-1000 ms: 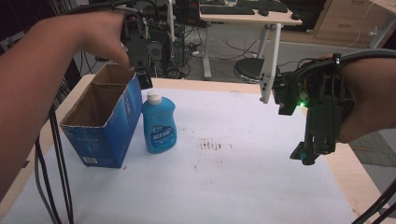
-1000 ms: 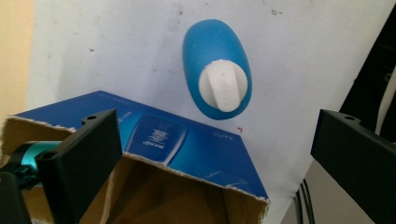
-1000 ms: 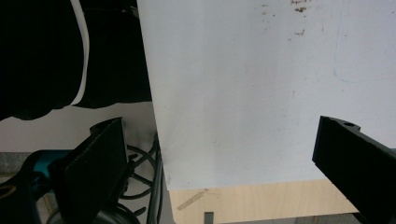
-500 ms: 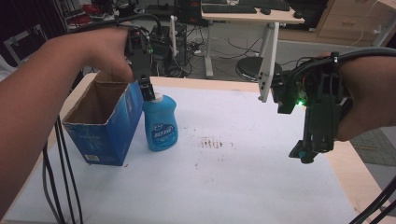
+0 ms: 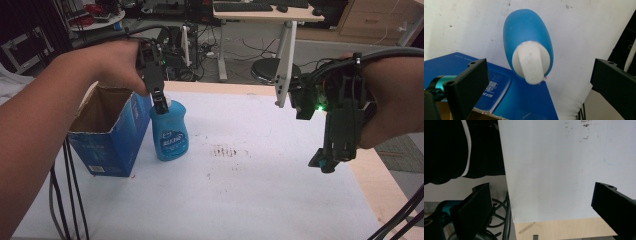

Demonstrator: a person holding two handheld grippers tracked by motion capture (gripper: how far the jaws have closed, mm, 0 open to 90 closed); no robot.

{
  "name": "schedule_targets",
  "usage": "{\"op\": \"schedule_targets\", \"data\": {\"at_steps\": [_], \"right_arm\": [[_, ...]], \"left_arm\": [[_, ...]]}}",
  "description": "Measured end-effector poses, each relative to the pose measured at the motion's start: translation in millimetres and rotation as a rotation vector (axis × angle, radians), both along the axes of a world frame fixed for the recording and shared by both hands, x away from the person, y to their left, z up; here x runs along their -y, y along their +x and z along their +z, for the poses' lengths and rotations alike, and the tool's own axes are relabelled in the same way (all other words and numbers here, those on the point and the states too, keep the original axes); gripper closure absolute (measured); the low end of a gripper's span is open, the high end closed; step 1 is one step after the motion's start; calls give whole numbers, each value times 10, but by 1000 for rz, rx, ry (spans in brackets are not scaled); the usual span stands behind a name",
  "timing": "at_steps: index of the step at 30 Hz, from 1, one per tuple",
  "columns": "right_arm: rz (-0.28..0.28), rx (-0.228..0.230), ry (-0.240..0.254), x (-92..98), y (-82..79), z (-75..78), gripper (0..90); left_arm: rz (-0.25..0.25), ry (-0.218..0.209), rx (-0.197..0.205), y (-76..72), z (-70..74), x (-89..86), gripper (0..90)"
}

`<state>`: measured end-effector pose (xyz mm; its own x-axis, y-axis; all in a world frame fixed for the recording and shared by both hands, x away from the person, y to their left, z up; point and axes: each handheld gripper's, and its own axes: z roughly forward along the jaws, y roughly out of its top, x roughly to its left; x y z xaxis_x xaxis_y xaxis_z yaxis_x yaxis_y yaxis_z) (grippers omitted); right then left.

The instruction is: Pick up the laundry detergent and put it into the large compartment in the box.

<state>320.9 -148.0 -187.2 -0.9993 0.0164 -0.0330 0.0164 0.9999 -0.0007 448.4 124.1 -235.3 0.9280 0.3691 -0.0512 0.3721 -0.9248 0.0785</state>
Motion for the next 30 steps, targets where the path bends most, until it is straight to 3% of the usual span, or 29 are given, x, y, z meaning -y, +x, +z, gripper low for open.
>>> {"op": "schedule_targets", "data": {"at_steps": [30], "right_arm": [[-4,-6,-7,-32,61,-61,23]], "left_arm": [[45,32,-15,109,-382,177,18]]}}
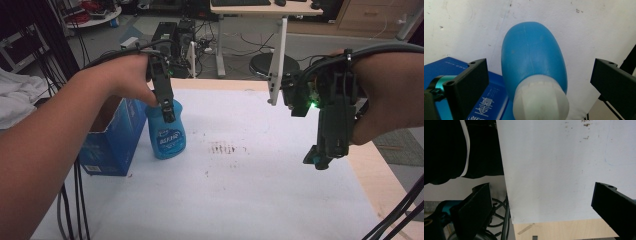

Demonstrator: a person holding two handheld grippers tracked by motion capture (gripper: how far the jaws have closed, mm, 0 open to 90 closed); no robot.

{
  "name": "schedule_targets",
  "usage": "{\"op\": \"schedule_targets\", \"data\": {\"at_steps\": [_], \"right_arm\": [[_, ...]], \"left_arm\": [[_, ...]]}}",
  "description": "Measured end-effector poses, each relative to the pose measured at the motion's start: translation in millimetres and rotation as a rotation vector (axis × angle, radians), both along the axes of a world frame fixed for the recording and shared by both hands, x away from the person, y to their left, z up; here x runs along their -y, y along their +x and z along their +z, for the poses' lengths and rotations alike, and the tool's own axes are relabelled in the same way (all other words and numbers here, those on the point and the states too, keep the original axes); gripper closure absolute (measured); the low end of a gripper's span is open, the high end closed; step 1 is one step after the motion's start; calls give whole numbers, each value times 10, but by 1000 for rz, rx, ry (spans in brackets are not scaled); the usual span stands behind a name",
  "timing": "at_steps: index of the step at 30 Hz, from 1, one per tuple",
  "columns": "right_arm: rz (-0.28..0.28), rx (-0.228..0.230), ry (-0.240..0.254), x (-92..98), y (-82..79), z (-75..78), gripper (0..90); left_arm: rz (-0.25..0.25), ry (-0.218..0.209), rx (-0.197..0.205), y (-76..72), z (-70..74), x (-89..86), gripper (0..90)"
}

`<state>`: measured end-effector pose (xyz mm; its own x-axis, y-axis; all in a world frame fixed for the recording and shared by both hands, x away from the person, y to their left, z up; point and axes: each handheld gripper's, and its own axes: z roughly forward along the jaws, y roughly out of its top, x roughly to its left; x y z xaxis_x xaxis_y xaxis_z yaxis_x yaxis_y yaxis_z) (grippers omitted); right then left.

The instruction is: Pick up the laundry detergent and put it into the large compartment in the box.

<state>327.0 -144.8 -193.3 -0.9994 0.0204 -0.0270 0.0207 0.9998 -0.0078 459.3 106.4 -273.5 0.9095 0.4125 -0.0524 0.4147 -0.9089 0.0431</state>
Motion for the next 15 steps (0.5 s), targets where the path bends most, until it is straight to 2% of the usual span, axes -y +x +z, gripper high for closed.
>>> {"op": "schedule_targets", "data": {"at_steps": [6,15], "right_arm": [[7,-4,1,2,14,-18,23],[2,-6,4,13,23,-28,23]], "left_arm": [[24,-6,22,2,-69,9,18],[37,-4,12,2,-143,2,18]]}}
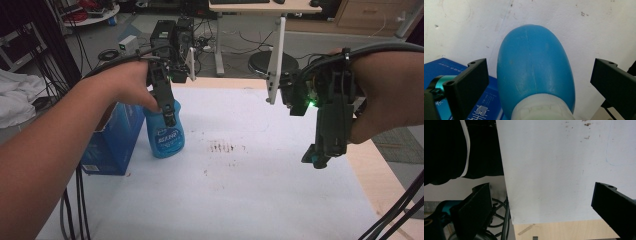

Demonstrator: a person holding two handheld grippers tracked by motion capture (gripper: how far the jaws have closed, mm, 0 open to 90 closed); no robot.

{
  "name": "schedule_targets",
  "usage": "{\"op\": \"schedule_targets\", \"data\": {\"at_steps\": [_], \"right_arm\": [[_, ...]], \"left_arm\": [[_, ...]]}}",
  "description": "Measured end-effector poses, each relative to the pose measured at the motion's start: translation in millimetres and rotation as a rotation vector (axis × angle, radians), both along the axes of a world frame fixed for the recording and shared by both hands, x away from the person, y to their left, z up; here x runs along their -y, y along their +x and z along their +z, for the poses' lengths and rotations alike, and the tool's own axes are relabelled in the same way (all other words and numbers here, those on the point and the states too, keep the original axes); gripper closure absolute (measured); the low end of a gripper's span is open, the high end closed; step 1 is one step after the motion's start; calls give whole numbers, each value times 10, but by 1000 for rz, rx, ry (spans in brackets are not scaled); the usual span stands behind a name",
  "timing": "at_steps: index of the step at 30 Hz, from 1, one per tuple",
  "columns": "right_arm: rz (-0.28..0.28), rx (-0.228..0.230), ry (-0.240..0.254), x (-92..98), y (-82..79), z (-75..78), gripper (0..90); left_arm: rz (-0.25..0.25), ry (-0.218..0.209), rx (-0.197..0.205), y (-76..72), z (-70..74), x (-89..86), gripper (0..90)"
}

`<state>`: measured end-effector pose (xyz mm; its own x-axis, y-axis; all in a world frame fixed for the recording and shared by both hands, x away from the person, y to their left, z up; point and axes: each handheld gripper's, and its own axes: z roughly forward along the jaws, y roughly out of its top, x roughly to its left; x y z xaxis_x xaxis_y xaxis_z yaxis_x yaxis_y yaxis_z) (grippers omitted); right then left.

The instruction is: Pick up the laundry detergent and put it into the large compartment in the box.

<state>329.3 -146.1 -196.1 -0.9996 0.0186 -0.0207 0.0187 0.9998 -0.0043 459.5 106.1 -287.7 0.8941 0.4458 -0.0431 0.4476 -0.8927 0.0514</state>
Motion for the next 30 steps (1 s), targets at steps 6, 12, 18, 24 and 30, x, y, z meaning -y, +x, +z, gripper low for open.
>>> {"op": "schedule_targets", "data": {"at_steps": [6,12,18,24,30], "right_arm": [[6,-3,-3,-9,10,-11,23],[1,-5,1,-14,10,-21,23],[-3,-6,2,-14,11,-26,23],[-5,-7,2,-10,10,-29,23],[-5,-7,2,-1,22,-35,23]], "left_arm": [[16,1,-4,-4,-35,-3,18],[23,8,-8,-2,-61,-22,18],[30,8,-5,2,-83,-30,20],[32,11,-7,3,-85,-31,49],[38,13,-7,3,-87,-31,80]]}}
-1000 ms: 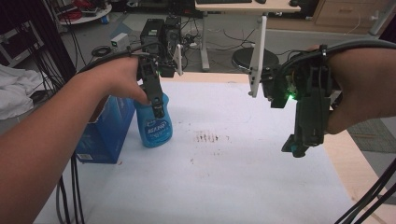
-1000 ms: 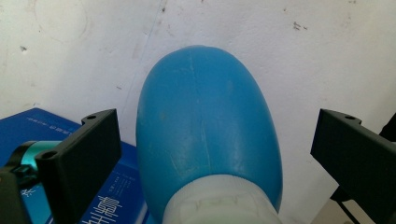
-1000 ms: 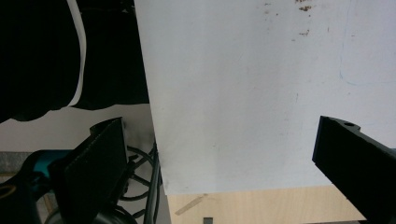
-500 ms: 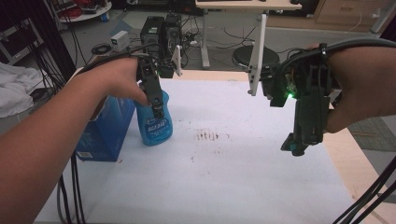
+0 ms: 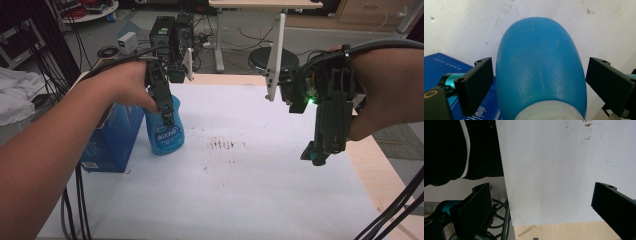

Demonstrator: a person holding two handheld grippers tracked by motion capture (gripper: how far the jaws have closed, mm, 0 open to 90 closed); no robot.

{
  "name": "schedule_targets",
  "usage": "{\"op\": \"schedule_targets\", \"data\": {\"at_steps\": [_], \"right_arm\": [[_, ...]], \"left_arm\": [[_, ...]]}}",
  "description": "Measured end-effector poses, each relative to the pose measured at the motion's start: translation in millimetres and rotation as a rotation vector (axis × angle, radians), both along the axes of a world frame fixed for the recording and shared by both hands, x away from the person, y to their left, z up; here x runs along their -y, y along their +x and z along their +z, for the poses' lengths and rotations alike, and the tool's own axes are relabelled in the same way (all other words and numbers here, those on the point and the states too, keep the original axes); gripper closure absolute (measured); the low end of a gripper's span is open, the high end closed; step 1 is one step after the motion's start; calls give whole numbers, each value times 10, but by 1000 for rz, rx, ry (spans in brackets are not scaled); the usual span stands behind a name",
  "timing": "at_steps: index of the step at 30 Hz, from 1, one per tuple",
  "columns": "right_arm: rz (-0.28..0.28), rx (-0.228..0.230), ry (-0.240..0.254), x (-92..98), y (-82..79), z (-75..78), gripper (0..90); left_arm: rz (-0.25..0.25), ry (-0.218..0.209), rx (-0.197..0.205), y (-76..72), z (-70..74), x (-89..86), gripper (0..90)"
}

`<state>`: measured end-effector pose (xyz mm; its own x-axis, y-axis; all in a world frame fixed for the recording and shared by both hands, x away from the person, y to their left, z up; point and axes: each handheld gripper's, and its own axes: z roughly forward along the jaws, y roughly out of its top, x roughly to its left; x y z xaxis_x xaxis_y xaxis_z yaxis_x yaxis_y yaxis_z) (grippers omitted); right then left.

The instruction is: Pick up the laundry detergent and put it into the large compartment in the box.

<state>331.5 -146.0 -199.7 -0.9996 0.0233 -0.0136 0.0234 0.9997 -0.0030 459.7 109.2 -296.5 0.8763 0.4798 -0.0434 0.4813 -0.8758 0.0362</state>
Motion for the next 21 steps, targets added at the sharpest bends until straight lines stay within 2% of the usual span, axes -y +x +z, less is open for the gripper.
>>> {"op": "schedule_targets", "data": {"at_steps": [15,17,21], "right_arm": [[-3,-3,3,0,13,-14,23],[0,-5,3,-3,17,-22,23],[-5,-7,5,-8,16,-20,23]], "left_arm": [[2,2,-2,3,4,-9,153],[3,16,13,-2,2,-6,155],[3,17,8,-4,2,-7,172]]}}
